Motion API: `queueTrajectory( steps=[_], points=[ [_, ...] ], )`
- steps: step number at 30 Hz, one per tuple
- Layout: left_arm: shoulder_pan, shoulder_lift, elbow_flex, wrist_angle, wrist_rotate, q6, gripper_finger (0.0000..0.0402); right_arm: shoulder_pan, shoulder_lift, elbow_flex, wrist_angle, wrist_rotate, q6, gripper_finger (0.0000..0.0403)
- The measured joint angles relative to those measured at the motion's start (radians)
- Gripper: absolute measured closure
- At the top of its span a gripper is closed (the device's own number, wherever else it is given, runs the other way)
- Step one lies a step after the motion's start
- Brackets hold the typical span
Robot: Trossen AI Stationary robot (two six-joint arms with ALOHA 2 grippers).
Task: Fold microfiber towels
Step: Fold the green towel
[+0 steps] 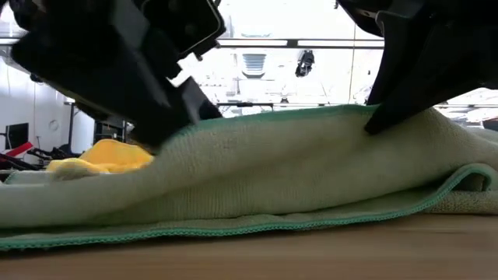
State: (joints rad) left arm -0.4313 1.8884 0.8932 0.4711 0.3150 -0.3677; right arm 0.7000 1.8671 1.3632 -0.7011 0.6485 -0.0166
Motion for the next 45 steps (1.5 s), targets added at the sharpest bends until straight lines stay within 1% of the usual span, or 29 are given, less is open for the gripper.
queueTrajectory(
  steps=[3, 5, 14, 21, 25, 29, 33, 34, 39, 42, 45],
  points=[
    [0.0, -0.007, -0.002, -0.031, 0.093, -0.045, 0.0279, 0.0, 0.0, 0.0, -0.024, 0.007, 0.041, 0.0394],
    [-0.002, -0.012, -0.002, -0.052, 0.13, -0.048, 0.0279, 0.0, 0.0, 0.0, -0.036, 0.007, 0.062, 0.0394],
    [-0.005, -0.03, -0.001, -0.195, 0.197, -0.073, 0.0279, 0.0, 0.0, 0.0, -0.051, 0.009, 0.095, 0.0394],
    [-0.005, -0.041, -0.001, -0.351, 0.181, -0.071, 0.0279, 0.0, 0.0, 0.0, -0.05, 0.009, 0.096, 0.0394],
    [-0.005, -0.043, -0.003, -0.366, 0.155, -0.053, 0.0284, 0.0, 0.0, 0.0, -0.052, 0.009, 0.096, 0.0394],
    [-0.006, -0.043, 0.004, -0.376, 0.11, -0.019, 0.0317, 0.0, 0.0, 0.0, -0.053, 0.009, 0.096, 0.0394],
    [-0.006, -0.053, 0.005, -0.385, 0.087, -0.015, 0.0382, 0.005, -0.006, 0.0, -0.058, 0.018, 0.095, 0.0394],
    [-0.005, -0.06, 0.004, -0.388, 0.085, -0.015, 0.0391, 0.008, -0.008, 0.001, -0.065, 0.025, 0.095, 0.0394],
    [-0.003, -0.127, 0.004, -0.424, 0.084, -0.011, 0.0399, 0.022, -0.039, 0.024, -0.104, 0.032, 0.098, 0.0394],
    [0.0, -0.179, 0.003, -0.448, 0.088, -0.012, 0.0399, 0.028, -0.062, 0.024, -0.112, 0.0, 0.108, 0.0394],
    [-0.001, -0.239, 0.003, -0.493, 0.088, -0.015, 0.04, 0.034, -0.077, 0.024, -0.113, -0.004, 0.135, 0.0394]
  ],
)
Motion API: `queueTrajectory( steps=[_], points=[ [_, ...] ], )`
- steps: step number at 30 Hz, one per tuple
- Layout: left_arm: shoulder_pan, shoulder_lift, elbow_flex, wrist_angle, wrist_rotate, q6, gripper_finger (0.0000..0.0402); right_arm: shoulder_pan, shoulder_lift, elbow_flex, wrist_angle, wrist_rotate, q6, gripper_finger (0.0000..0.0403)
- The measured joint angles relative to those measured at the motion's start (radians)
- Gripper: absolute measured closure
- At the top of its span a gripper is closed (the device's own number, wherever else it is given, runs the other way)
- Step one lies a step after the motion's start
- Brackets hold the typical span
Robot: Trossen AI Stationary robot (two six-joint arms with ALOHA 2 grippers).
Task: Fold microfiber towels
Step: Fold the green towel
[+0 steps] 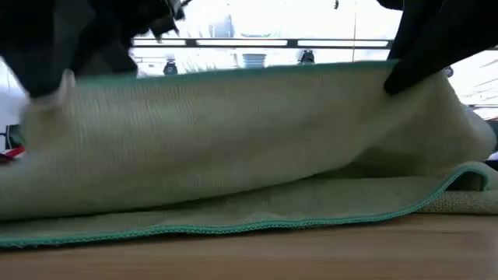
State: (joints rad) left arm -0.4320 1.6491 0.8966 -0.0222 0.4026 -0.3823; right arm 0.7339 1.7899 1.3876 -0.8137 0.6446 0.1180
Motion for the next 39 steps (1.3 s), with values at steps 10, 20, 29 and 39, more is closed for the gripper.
queueTrajectory(
  steps=[10, 20, 29, 39],
  points=[
    [0.029, -0.245, 0.007, -0.25, -0.174, -0.003, 0.0401, -0.032, -0.019, 0.0, -0.005, 0.014, 0.038, 0.0394],
    [0.113, -0.341, -0.004, -0.476, -0.54, 0.017, 0.0401, -0.155, -0.02, -0.001, -0.065, 0.095, -0.005, 0.0394],
    [0.193, -0.267, -0.005, -0.585, -0.784, 0.06, 0.0401, -0.311, -0.02, -0.013, -0.068, 0.108, -0.04, 0.0394],
    [0.245, -0.137, -0.005, -0.59, -0.802, 0.102, 0.0401, -0.435, -0.02, -0.031, -0.002, -0.012, -0.067, 0.0394]
  ],
)
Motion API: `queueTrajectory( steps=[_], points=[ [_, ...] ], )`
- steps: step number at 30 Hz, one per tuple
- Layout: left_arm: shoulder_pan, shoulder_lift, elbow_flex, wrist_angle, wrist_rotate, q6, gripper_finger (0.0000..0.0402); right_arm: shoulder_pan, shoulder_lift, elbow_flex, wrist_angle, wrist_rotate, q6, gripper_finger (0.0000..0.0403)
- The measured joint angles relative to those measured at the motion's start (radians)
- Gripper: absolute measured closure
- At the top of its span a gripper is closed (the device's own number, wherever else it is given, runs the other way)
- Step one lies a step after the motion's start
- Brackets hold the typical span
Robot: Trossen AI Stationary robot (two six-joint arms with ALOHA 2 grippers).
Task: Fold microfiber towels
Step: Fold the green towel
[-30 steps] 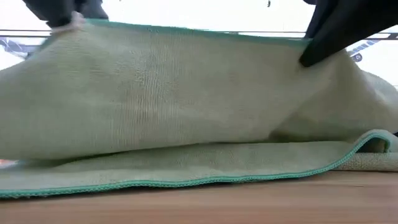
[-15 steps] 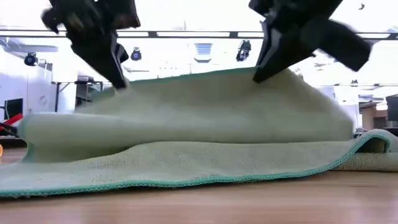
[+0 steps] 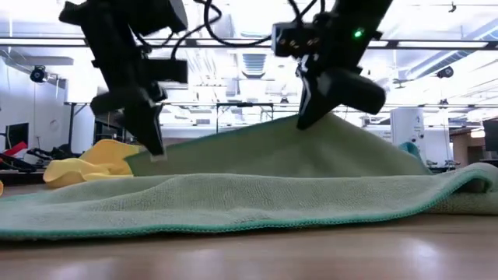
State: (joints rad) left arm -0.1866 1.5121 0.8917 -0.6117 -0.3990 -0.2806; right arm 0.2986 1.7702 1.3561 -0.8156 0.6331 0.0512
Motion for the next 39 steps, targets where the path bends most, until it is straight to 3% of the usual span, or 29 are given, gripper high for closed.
queueTrajectory(
  steps=[6, 12, 21, 29, 31, 35, 39],
  points=[
    [0.005, 0.057, 0.0, 0.0, -0.008, -0.001, 0.0401, -0.04, 0.001, -0.01, 0.022, -0.022, 0.0, 0.0385],
    [0.008, 0.062, 0.004, -0.001, -0.023, -0.014, 0.0397, -0.061, 0.001, -0.014, 0.021, -0.031, 0.008, 0.034],
    [0.012, 0.061, 0.007, -0.018, -0.027, -0.026, 0.033, -0.07, -0.017, -0.015, -0.026, -0.031, 0.009, 0.0277],
    [0.015, 0.06, 0.05, -0.151, -0.02, -0.028, 0.0306, -0.07, -0.062, -0.016, -0.184, -0.034, 0.109, 0.0285],
    [0.014, 0.06, 0.07, -0.147, 0.037, -0.023, 0.0306, -0.07, -0.07, -0.022, -0.206, -0.047, 0.141, 0.029],
    [0.008, 0.06, 0.077, -0.04, 0.17, -0.02, 0.0306, -0.059, -0.084, -0.052, -0.206, -0.103, 0.182, 0.0303],
    [-0.003, 0.065, 0.052, 0.131, 0.187, -0.021, 0.0306, -0.038, -0.093, -0.07, -0.2, -0.111, 0.211, 0.0319]
  ],
)
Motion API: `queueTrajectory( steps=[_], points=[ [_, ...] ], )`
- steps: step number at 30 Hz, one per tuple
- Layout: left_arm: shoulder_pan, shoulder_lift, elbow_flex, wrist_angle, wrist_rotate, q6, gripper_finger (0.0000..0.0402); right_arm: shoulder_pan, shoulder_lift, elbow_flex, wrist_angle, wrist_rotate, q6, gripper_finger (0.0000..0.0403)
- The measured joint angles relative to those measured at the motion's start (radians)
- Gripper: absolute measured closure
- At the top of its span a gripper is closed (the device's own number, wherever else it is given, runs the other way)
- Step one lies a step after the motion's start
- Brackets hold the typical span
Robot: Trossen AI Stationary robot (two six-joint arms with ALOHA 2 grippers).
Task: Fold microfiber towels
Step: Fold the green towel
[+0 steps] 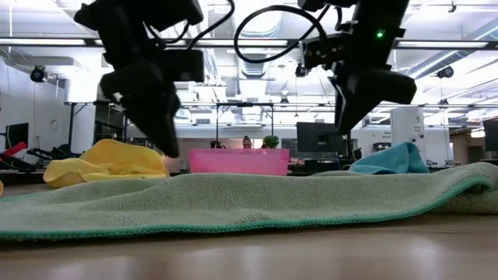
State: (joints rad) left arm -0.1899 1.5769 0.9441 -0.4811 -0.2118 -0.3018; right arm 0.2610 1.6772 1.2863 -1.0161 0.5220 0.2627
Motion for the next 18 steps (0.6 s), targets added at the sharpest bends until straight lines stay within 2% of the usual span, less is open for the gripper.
queueTrajectory(
  steps=[7, 13, 18],
  points=[
    [-0.001, 0.072, -0.005, 0.107, 0.001, -0.001, 0.0306, 0.033, -0.005, -0.01, 0.005, 0.0, 0.029, 0.0354],
    [-0.004, 0.137, -0.006, 0.1, 0.025, -0.007, 0.0306, 0.036, -0.006, -0.021, 0.01, 0.001, 0.034, 0.0372],
    [-0.015, 0.146, -0.002, 0.008, 0.074, -0.032, 0.0306, 0.036, -0.006, -0.035, 0.008, 0.0, 0.042, 0.0375]
  ],
)
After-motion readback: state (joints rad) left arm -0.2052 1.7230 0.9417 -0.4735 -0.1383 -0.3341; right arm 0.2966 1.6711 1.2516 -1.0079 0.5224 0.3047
